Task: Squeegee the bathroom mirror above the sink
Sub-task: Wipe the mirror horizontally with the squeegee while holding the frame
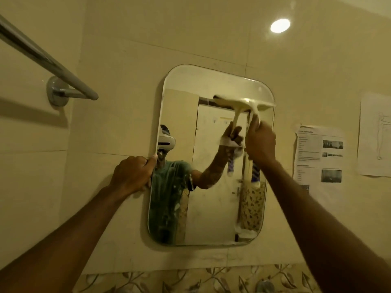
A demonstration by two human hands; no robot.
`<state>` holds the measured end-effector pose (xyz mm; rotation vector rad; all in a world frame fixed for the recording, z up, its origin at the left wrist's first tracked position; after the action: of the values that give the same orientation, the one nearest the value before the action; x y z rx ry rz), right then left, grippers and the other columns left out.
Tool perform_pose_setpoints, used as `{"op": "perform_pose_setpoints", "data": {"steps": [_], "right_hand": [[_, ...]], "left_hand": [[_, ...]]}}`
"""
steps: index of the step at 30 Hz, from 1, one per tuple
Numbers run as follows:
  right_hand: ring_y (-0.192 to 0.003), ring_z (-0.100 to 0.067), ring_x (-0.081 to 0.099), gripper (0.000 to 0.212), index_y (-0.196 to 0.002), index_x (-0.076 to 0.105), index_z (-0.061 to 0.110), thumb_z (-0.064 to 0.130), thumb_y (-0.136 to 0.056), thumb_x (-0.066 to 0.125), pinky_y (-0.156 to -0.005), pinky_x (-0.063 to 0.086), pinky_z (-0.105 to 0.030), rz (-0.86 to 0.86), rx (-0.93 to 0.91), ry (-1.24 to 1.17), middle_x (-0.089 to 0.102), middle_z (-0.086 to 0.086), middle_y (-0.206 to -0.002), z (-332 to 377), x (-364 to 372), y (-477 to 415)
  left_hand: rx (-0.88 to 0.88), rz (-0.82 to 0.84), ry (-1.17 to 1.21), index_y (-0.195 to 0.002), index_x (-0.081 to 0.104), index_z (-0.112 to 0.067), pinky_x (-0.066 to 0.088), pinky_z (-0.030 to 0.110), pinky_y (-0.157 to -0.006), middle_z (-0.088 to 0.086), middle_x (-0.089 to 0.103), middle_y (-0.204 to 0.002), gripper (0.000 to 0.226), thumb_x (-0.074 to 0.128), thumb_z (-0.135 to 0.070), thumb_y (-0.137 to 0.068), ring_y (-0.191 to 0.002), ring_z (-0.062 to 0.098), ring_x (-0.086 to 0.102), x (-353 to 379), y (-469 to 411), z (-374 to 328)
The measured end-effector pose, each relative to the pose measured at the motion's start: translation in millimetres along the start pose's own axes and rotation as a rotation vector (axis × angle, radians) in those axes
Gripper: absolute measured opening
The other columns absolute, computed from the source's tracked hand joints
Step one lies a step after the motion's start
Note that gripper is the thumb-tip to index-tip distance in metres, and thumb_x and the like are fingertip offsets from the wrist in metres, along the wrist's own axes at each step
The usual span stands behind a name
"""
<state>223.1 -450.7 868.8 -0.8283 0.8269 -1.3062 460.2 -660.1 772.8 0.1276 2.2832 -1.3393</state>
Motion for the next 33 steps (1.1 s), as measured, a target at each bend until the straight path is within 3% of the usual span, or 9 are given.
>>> {"op": "perform_pose_setpoints", "data": {"steps": [3,6,11,14,16,20,24,27,33], "right_hand": [[-0.041,0.000,0.049,0.042,-0.077,0.056,0.019,0.041,-0.104,0.033,-0.037,0.039,-0.013,0.028,0.056,-0.063,0.053,0.003,-0.058,-37.1,6.1,78.0],[-0.045,-0.003,0.054,0.045,-0.075,0.057,0.020,0.044,-0.103,0.032,-0.039,0.041,-0.014,0.060,0.109,-0.032,0.056,0.002,-0.057,-54.5,7.7,134.2],[-0.042,-0.001,0.044,0.046,-0.070,0.051,0.020,0.045,-0.104,0.031,-0.038,0.037,-0.015,0.000,0.025,-0.061,0.047,0.003,-0.059,-17.1,0.2,59.1],[-0.050,-0.009,0.047,0.046,-0.070,0.048,0.021,0.045,-0.104,0.029,-0.045,0.045,-0.029,-0.058,-0.005,-0.039,0.048,0.002,-0.062,21.0,-6.5,-20.4],[-0.051,-0.014,0.052,0.048,-0.070,0.049,0.020,0.046,-0.104,0.028,-0.047,0.049,-0.031,-0.050,-0.031,-0.001,0.051,0.001,-0.061,32.5,-6.1,-45.8],[-0.039,0.002,0.053,0.043,-0.071,0.050,0.022,0.043,-0.104,0.032,-0.034,0.037,-0.009,-0.035,0.001,-0.047,0.052,0.006,-0.057,5.2,3.3,-8.0],[-0.046,0.004,0.057,0.039,-0.073,0.055,0.024,0.042,-0.102,0.035,-0.038,0.040,-0.008,-0.022,0.042,-0.132,0.059,0.007,-0.056,-43.9,15.0,93.6],[-0.048,0.000,0.058,0.049,-0.072,0.058,0.020,0.050,-0.099,0.029,-0.039,0.040,-0.009,0.006,0.055,-0.097,0.061,0.011,-0.055,-61.2,17.8,150.5],[-0.039,0.000,0.046,0.043,-0.069,0.052,0.019,0.037,-0.104,0.034,-0.036,0.035,-0.011,0.013,0.013,-0.121,0.048,0.005,-0.055,-17.2,-4.2,68.7]], "left_hand": [[0.018,-0.028,0.032,-0.049,0.061,-0.010,0.054,0.032,-0.060,0.004,0.062,-0.044,0.070,0.032,-0.048,-0.101,-0.039,0.016,0.060,2.5,2.1,-2.5],[0.028,-0.051,0.039,-0.046,0.060,-0.013,0.051,0.027,-0.057,0.001,0.060,-0.041,0.070,0.034,-0.048,-0.101,-0.036,0.012,0.058,1.7,2.2,-2.0],[0.049,-0.011,0.102,-0.049,0.060,-0.013,0.050,0.024,-0.056,0.000,0.061,-0.041,0.066,0.035,-0.046,-0.101,-0.034,0.009,0.057,2.2,-1.5,4.6],[0.048,0.054,0.146,-0.053,0.063,-0.010,0.050,0.025,-0.058,0.001,0.063,-0.043,0.064,0.036,-0.043,-0.101,-0.036,0.010,0.060,2.1,-3.6,7.9],[0.035,0.059,0.155,-0.054,0.063,-0.010,0.052,0.026,-0.059,0.002,0.063,-0.044,0.064,0.036,-0.043,-0.101,-0.036,0.011,0.060,1.8,-4.6,8.2],[0.034,0.020,0.201,-0.053,0.061,-0.008,0.050,0.025,-0.054,0.003,0.062,-0.042,0.064,0.036,-0.043,-0.101,-0.034,0.014,0.059,6.3,-0.8,6.1],[0.010,-0.033,0.249,-0.054,0.060,-0.005,0.048,0.023,-0.049,0.004,0.060,-0.040,0.065,0.037,-0.043,-0.101,-0.032,0.015,0.058,9.3,2.5,5.8],[0.005,-0.022,0.262,-0.054,0.060,-0.006,0.046,0.022,-0.048,0.004,0.060,-0.040,0.064,0.037,-0.042,-0.102,-0.032,0.017,0.058,9.1,2.3,3.7],[-0.053,0.024,0.309,-0.061,0.062,-0.003,0.048,0.026,-0.050,0.008,0.062,-0.044,0.058,0.037,-0.036,-0.103,-0.036,0.023,0.061,6.7,0.6,3.8]]}}
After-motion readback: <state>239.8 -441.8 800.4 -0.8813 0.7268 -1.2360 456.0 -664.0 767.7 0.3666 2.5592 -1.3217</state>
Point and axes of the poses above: each hand's wrist, its own y-axis away from the middle knuckle, its own x-axis out of the palm, z = x × y, the point moved 1 cm from there along -y, towards the middle knuckle
